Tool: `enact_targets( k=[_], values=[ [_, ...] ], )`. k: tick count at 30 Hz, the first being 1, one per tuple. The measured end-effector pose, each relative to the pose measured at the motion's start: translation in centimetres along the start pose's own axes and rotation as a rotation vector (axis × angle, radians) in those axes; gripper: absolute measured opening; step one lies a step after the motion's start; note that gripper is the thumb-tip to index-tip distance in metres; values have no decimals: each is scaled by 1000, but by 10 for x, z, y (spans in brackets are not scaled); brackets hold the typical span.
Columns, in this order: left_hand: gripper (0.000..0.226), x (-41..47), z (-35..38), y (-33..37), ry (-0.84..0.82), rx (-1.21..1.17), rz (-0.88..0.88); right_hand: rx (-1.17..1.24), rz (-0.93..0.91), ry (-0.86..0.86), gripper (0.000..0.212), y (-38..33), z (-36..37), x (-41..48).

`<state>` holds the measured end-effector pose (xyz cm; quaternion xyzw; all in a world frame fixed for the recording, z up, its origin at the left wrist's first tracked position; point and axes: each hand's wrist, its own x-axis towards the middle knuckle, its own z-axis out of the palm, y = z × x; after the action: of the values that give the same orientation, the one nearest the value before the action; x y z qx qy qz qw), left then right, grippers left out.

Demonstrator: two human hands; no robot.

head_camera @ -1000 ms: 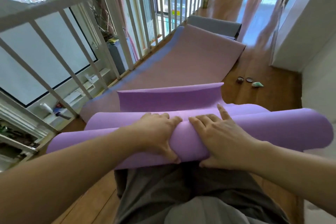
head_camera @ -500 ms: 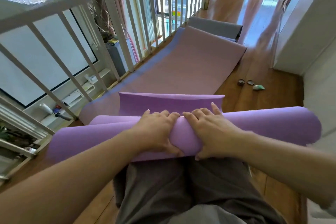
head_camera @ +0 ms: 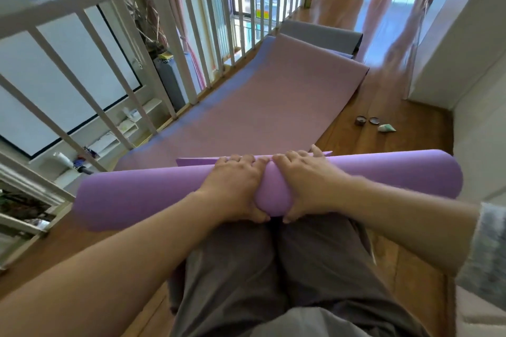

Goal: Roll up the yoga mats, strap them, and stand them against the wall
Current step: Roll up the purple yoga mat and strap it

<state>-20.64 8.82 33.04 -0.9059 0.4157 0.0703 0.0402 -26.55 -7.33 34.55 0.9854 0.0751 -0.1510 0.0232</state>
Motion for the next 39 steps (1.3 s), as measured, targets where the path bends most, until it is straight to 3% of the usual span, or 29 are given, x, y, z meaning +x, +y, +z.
enact_targets(
  k=[3,8,13,22,26,31,35,39],
  values=[
    [110,10,-7,-11,-74,-104,13,-78,-17,196,108,-6,21,-11],
    [103,20,-19,-25,-198,-254,-32,14,-43,198,101,2,6,8],
    [104,-10,6,-6,64,110,-57,-11,-58,188,94,6,5,9],
    [100,-40,-49,4,246,106,-46,-143,-99,287,88,-2,-53,-28],
    [102,-71,-47,23,183,148,0,-124,-107,210,86,-21,-47,-62],
    [105,-97,-3,47,-11,105,14,-70,-63,39,85,-45,10,-83],
    [106,-84,-1,37,-1,45,70,-68,-49,90,108,-40,15,-91],
    [104,-59,-11,18,-178,-101,113,-126,-57,76,116,-44,14,-94]
  ],
)
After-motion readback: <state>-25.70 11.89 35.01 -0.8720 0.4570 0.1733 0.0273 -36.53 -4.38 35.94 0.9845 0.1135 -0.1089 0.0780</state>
